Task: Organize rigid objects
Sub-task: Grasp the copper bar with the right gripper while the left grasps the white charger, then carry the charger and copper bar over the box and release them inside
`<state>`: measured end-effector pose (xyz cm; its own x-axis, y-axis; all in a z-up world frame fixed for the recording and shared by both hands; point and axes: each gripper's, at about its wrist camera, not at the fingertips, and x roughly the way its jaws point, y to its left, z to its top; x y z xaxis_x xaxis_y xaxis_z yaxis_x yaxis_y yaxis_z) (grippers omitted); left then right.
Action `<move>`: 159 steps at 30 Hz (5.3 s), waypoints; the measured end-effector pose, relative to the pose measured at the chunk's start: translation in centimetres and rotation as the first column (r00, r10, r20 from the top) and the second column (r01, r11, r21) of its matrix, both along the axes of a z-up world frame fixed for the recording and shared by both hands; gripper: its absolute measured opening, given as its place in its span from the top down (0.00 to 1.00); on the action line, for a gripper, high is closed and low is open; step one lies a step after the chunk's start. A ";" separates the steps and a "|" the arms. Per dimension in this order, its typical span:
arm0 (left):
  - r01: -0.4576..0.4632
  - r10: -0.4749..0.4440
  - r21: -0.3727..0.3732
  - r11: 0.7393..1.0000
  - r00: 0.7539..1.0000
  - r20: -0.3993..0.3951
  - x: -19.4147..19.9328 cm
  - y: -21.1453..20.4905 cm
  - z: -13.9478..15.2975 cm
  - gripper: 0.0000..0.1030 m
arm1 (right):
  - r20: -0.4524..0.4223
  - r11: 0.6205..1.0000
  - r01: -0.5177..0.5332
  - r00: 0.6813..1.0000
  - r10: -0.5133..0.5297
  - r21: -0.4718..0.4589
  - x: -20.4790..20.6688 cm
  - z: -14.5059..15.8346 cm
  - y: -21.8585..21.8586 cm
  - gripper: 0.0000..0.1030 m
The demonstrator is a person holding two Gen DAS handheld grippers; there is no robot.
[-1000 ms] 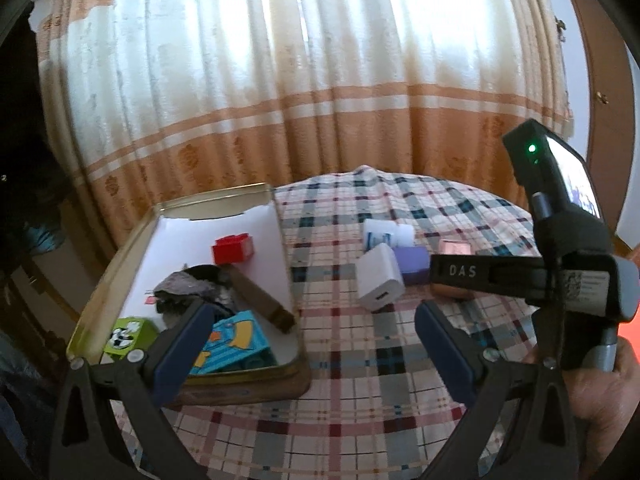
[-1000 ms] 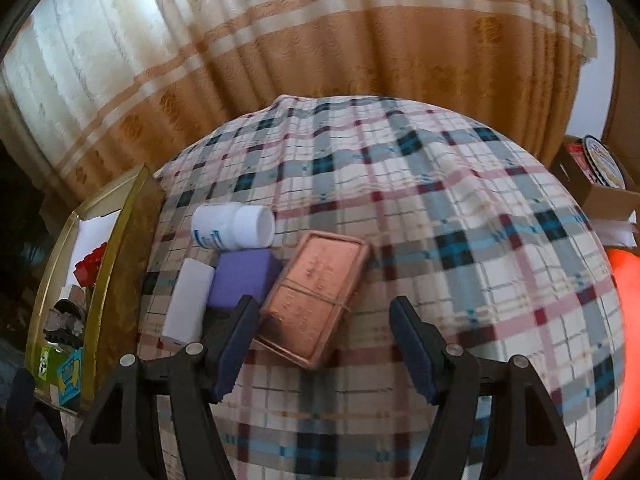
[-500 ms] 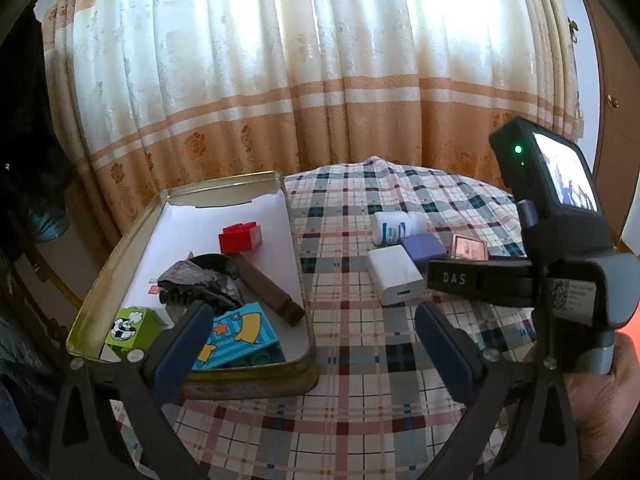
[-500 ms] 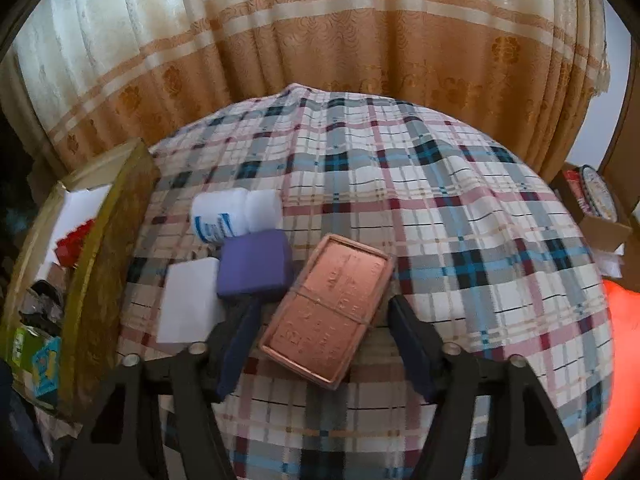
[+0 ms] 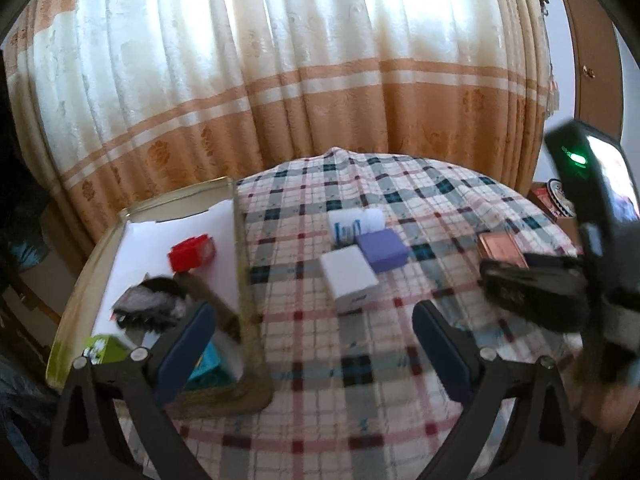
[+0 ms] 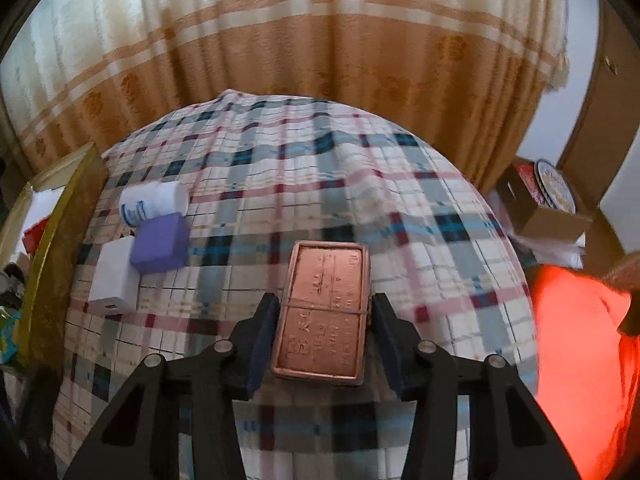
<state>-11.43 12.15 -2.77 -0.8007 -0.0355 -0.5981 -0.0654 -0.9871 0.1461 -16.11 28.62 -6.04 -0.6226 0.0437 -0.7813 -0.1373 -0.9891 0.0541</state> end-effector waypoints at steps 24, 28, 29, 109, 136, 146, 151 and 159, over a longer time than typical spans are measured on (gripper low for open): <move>-0.085 0.089 -0.027 0.996 0.970 0.227 -9.0 3.6 -4.5 0.19 | -0.026 0.994 0.036 0.999 -0.039 -0.108 0.8 -0.2 1.8 0.52; -0.116 0.098 0.062 0.991 0.965 0.243 -9.1 2.7 -4.7 0.22 | -0.026 0.993 0.036 0.999 -0.039 -0.109 0.8 -0.2 1.7 0.52; -0.122 0.094 0.098 0.988 0.963 0.253 -9.1 2.4 -4.8 0.24 | -0.027 0.993 0.036 0.999 -0.039 -0.110 0.8 -0.2 1.8 0.52; -0.045 0.023 0.266 0.963 0.996 0.084 -0.1 -12.5 1.7 0.62 | -0.068 0.975 0.220 0.973 -0.221 -0.028 2.0 1.8 0.1 0.47; -0.112 0.098 0.246 0.963 0.993 0.068 -0.4 -15.7 2.6 0.62 | -0.230 0.993 -0.054 0.973 0.028 -0.106 3.1 8.3 -10.3 0.53; -0.209 0.195 0.234 0.950 0.977 0.083 -0.8 -19.4 2.6 0.62 | -0.304 0.977 -0.203 0.937 0.175 -0.066 2.3 10.4 -17.8 0.53; -0.242 0.228 0.230 0.943 0.970 0.085 -0.9 -20.8 2.5 0.62 | -0.319 0.968 -0.246 0.922 0.218 -0.051 1.7 10.9 -20.5 0.53; -0.274 0.258 0.219 0.937 0.961 0.097 -1.2 -22.2 2.2 0.62 | -0.338 0.957 -0.287 0.905 0.260 -0.033 0.6 11.9 -23.4 0.53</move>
<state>-12.67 -10.10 -0.57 -0.7392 -0.0984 -0.6662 0.2023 -0.9760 -0.0804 -15.55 5.20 5.85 -0.8218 -0.2192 -0.5260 0.1770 -0.9756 0.1301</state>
